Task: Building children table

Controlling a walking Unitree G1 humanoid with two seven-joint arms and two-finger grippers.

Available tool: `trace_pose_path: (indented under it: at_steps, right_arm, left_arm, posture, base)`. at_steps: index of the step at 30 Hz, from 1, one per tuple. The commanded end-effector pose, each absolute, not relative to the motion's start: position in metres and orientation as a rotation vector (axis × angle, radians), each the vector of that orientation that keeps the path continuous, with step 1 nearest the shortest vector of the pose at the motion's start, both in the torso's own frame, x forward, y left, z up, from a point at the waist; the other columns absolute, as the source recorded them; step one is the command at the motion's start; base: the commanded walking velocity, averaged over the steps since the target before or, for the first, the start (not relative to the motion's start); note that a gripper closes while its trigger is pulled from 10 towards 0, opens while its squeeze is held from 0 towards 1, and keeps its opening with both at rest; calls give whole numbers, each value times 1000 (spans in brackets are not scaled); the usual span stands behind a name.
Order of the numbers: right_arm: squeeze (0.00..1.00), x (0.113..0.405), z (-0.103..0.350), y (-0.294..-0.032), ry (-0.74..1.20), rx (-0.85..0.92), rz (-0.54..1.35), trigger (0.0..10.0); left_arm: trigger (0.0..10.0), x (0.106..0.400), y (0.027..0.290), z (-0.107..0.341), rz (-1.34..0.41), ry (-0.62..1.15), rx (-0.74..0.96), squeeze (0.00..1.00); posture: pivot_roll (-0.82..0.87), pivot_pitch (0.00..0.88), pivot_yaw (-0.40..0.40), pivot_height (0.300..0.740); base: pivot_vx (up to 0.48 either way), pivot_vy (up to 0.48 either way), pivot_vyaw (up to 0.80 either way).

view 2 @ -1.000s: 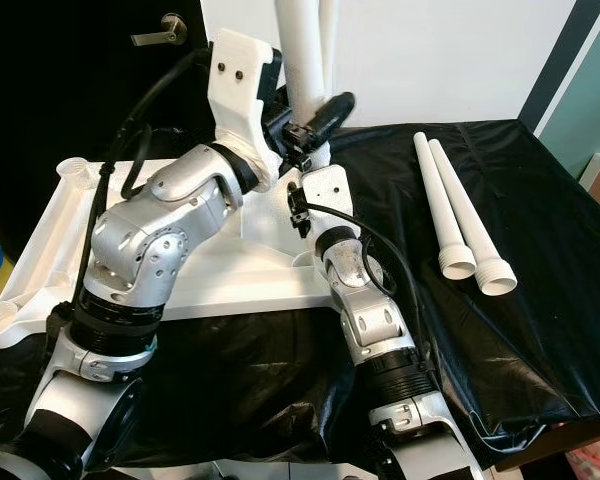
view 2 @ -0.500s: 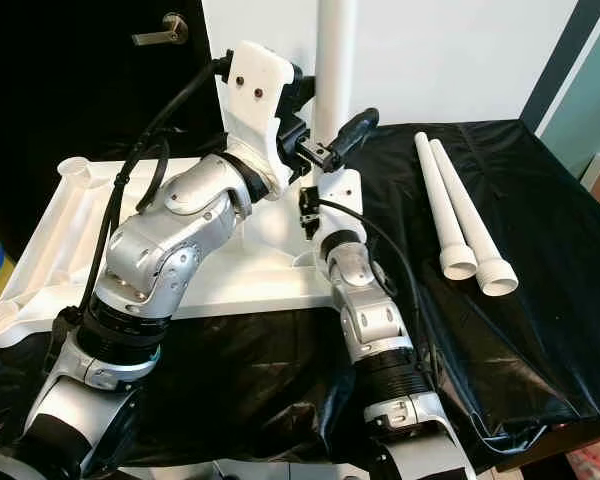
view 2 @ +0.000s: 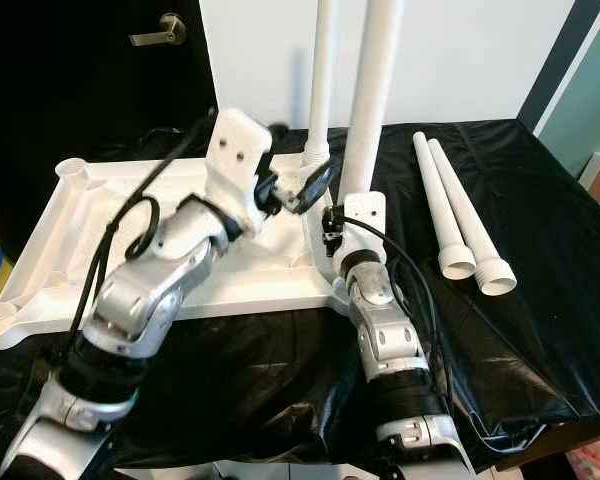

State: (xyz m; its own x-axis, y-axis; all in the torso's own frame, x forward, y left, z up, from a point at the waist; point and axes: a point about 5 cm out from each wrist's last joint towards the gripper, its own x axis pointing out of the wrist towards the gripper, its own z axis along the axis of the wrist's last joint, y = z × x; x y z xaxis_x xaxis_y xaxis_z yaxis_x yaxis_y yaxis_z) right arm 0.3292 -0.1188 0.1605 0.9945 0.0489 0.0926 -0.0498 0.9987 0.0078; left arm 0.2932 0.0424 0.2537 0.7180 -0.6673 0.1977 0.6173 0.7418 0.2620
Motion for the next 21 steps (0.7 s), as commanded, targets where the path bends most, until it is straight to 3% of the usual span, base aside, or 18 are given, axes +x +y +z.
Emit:
trace_pose_path:
  at_steps: [1,21]
  right_arm:
    - [0,328,163,-120,-100,12,47,10000]
    - [0,309,141,-124,-43,-22,74,10000]
  left_arm:
    - [10000,292,42,256,-714,-309,194,0]
    - [10000,270,55,186,-768,-113,316,0]
  posture:
    - [-15,17,-11,740]
    - [-10,23,-9,740]
  base:
    - [0,0,0]
    - [0,0,0]
